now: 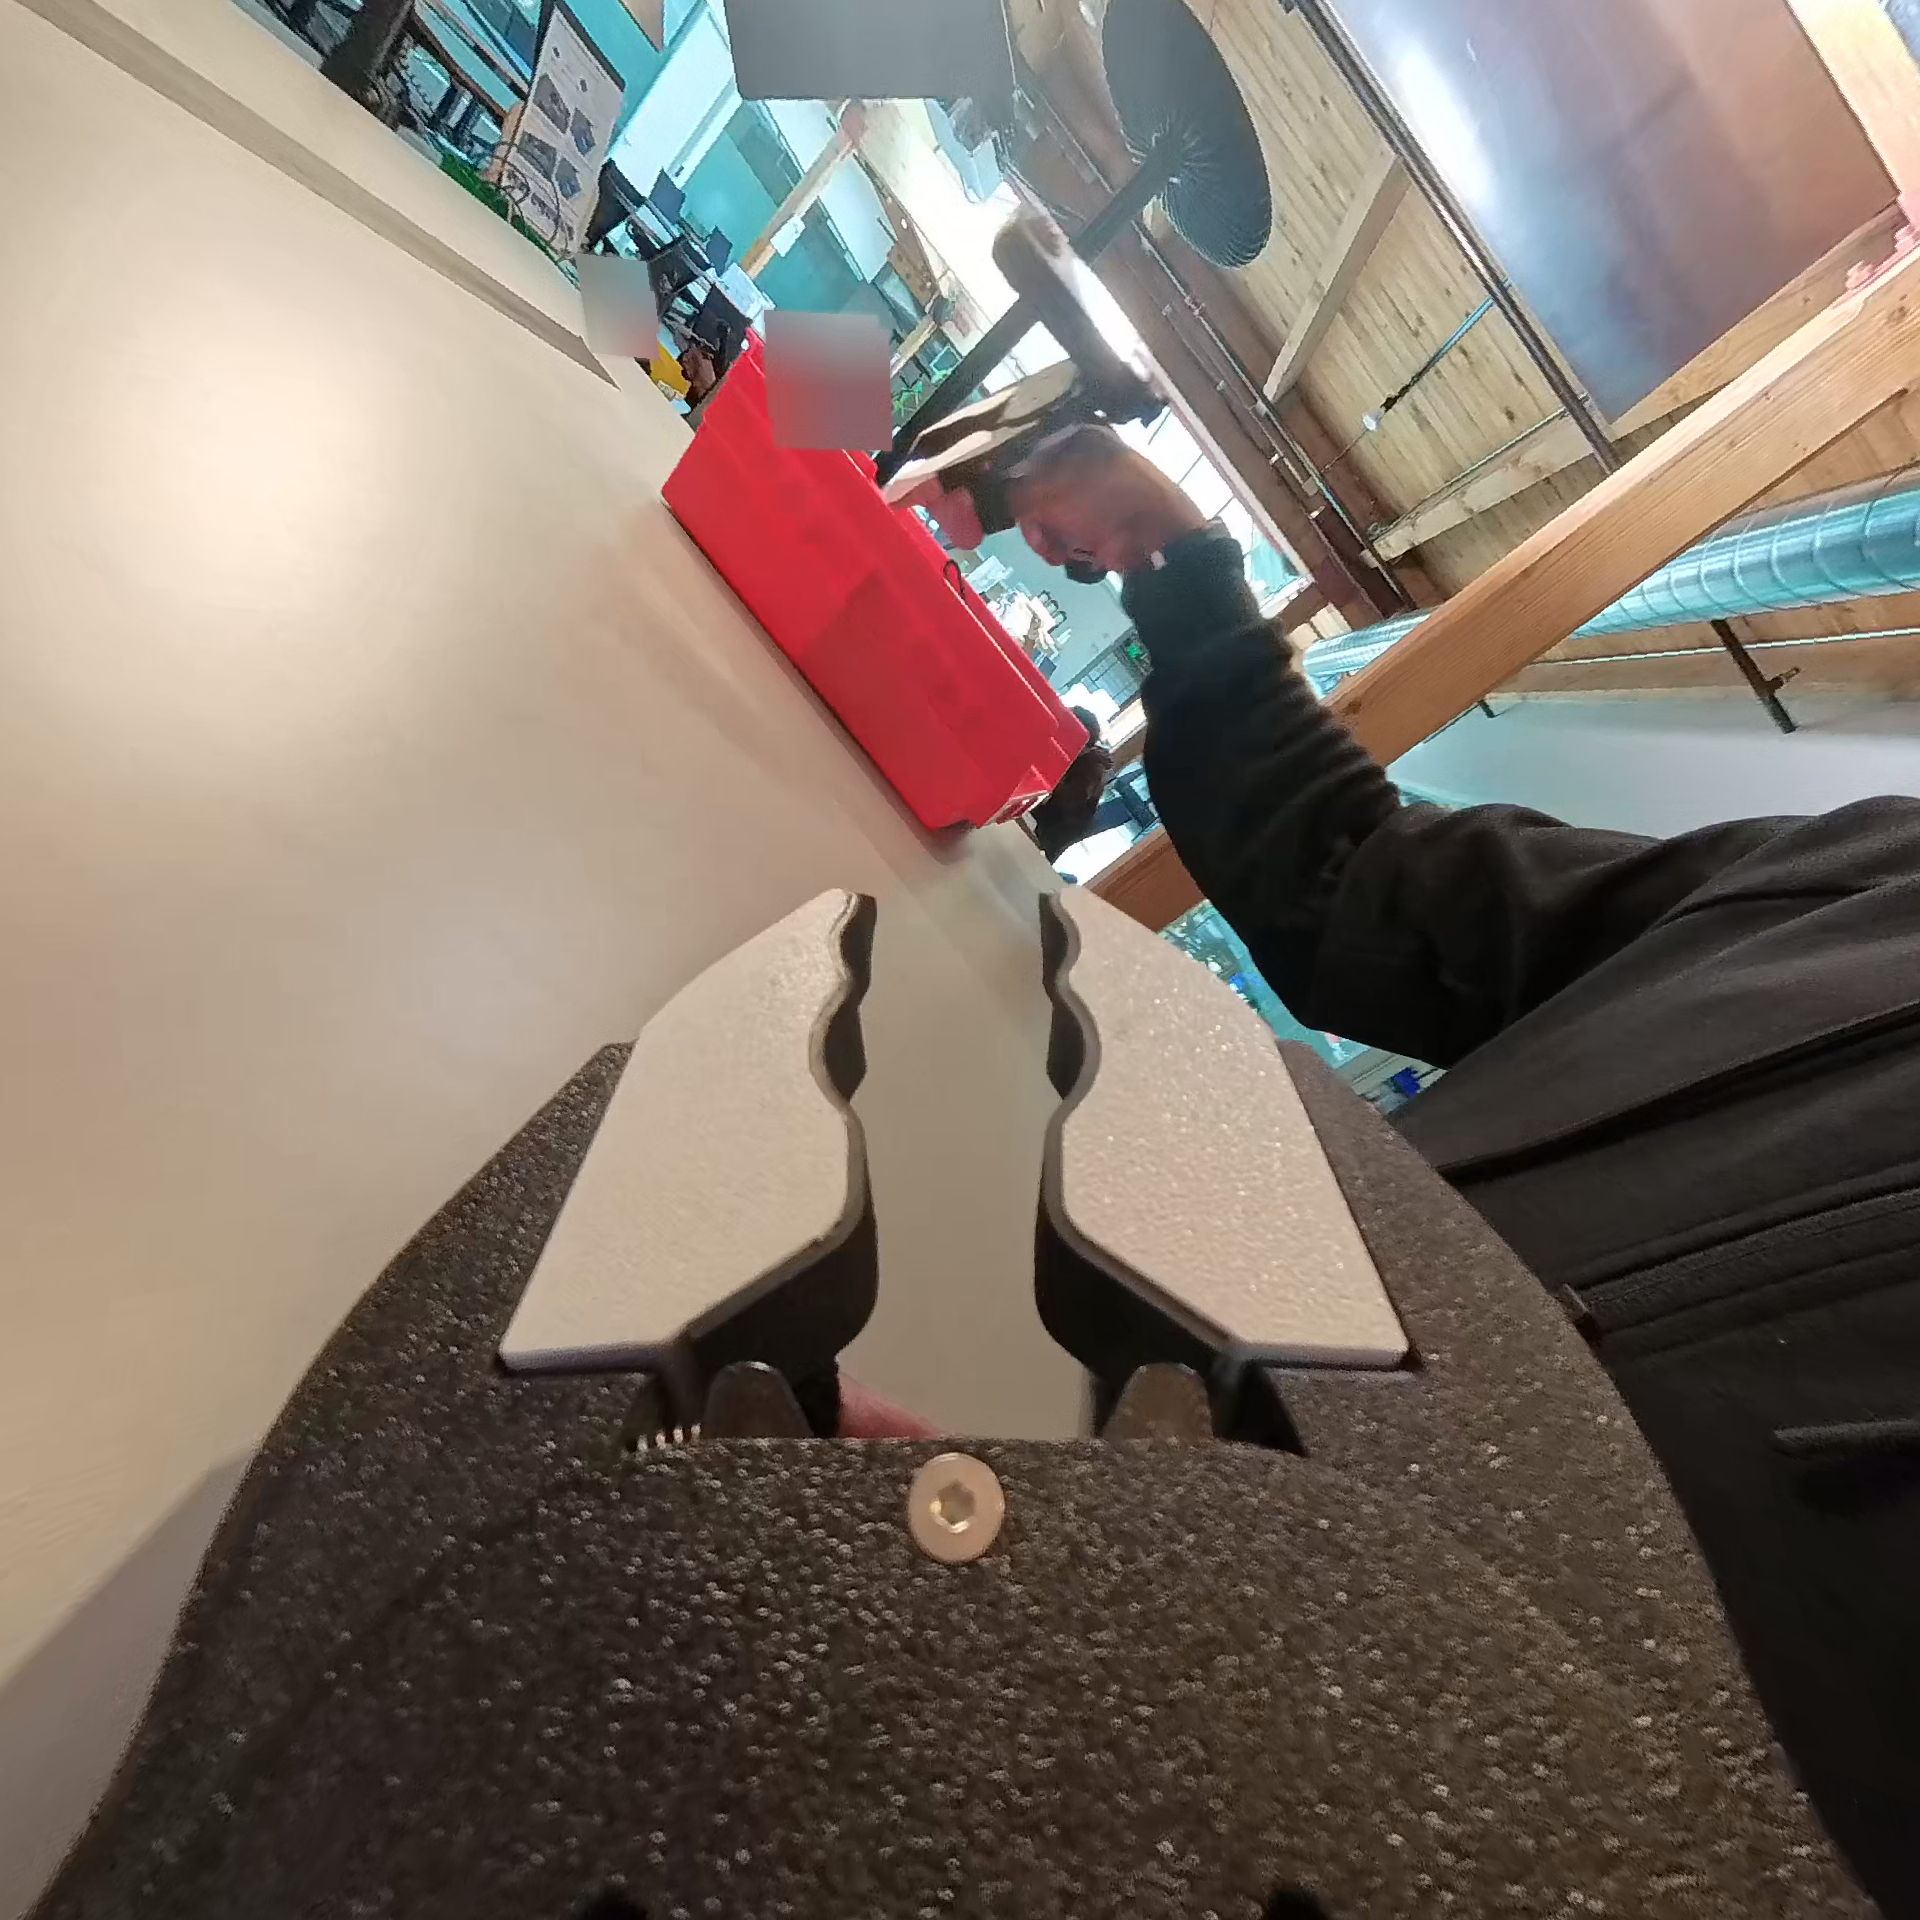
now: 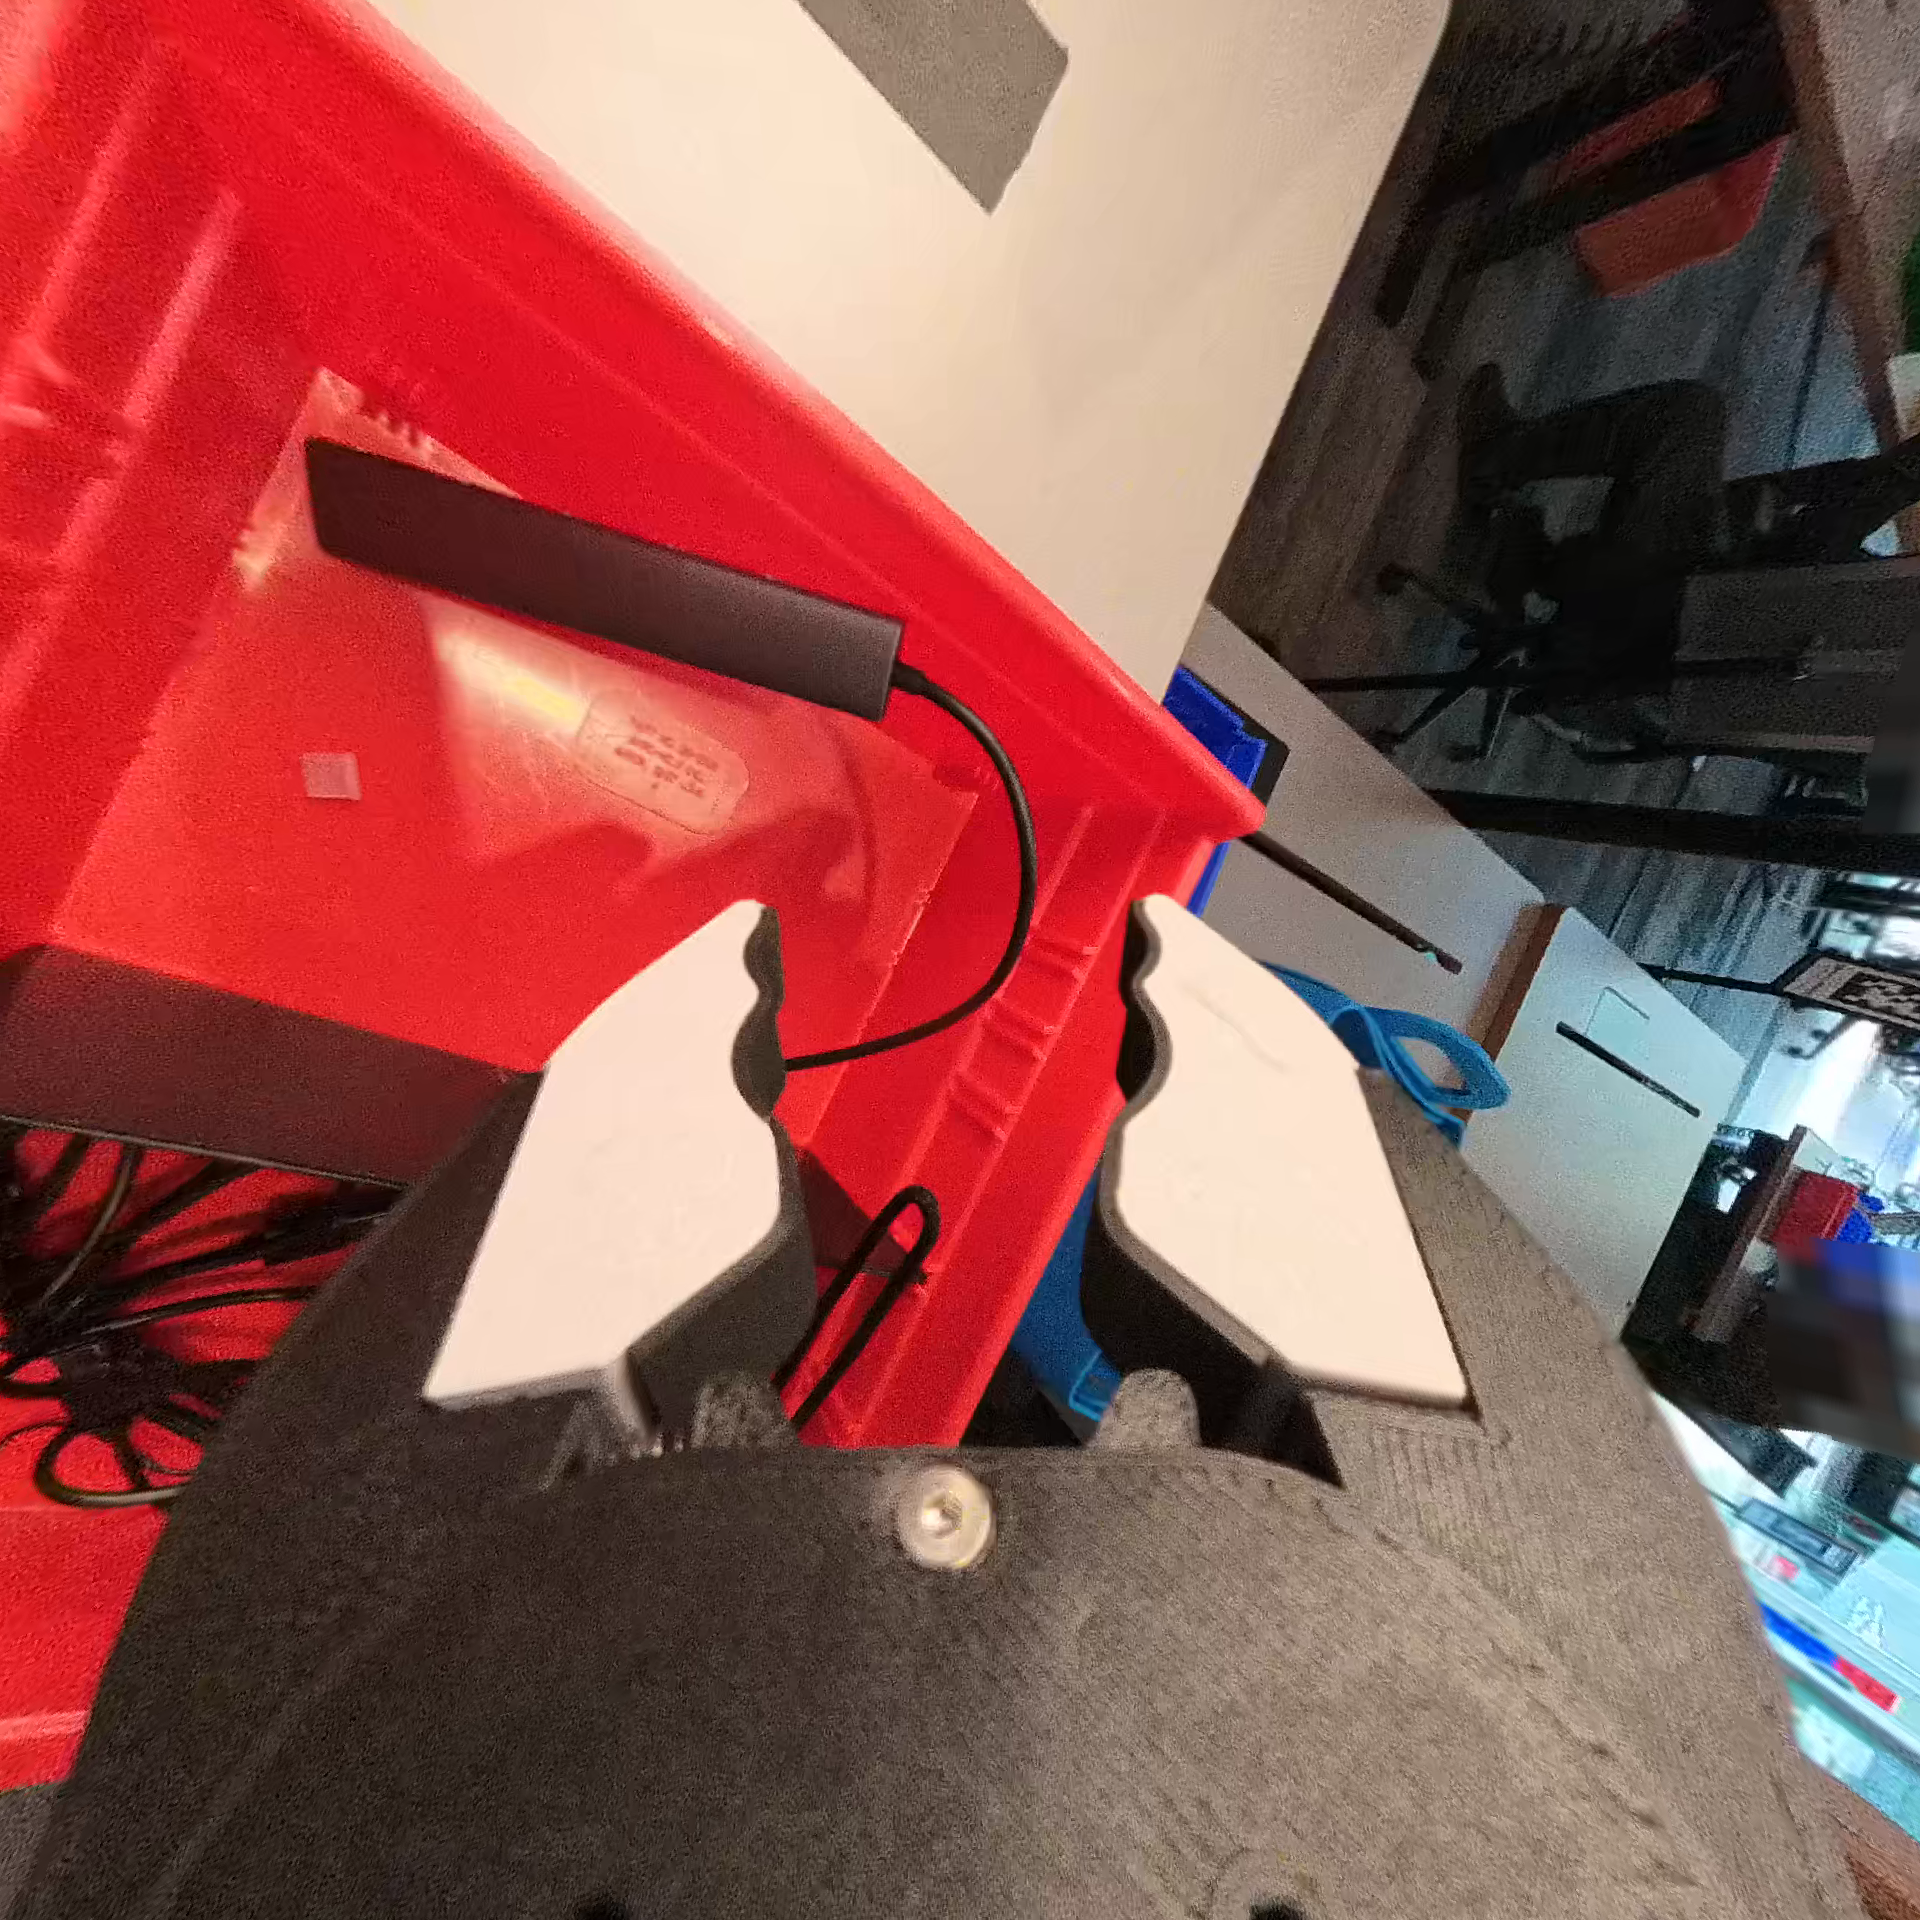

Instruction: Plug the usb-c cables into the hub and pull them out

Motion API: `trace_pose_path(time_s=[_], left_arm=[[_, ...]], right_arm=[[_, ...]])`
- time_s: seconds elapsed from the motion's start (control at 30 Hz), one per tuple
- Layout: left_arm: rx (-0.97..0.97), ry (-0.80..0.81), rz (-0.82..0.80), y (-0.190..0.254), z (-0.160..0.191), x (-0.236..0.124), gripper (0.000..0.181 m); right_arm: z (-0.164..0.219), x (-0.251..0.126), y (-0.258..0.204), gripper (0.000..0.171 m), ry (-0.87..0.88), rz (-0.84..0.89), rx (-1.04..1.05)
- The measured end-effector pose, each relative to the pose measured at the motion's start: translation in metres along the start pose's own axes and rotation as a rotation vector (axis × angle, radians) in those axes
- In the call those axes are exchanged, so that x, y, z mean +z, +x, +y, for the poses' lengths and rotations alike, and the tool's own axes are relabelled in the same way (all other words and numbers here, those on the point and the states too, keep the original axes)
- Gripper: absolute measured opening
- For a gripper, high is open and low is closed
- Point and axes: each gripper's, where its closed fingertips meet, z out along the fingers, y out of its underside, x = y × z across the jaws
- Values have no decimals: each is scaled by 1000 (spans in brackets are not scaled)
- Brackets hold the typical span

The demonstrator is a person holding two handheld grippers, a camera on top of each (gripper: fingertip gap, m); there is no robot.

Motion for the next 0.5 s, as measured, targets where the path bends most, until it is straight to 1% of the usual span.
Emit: trace_pose_path(time_s=[0.1, 0.17, 0.23, 0.3, 0.4, 0.5], left_arm=[[74, 9, -67, -6, -14, -14, 32], [137, 35, -142, -8, -33, -35, 34], [227, 62, -258, -9, -60, -64, 36], [327, 88, -398, -9, -91, -99, 39], [441, 90, -637, -14, -137, -159, 43], [468, 20, -930, -40, -174, -226, 49]], right_arm=[[-18, -38, -11, 64, 144, 47, -38], [-33, -65, -40, 63, 262, 8, -62], [-47, -89, -85, 61, 367, -90, -83], [-58, -105, -141, 60, 439, -226, -113], [-69, -117, -228, 60, 477, -395, -169], [-74, -117, -307, 60, 470, -512, -235]])
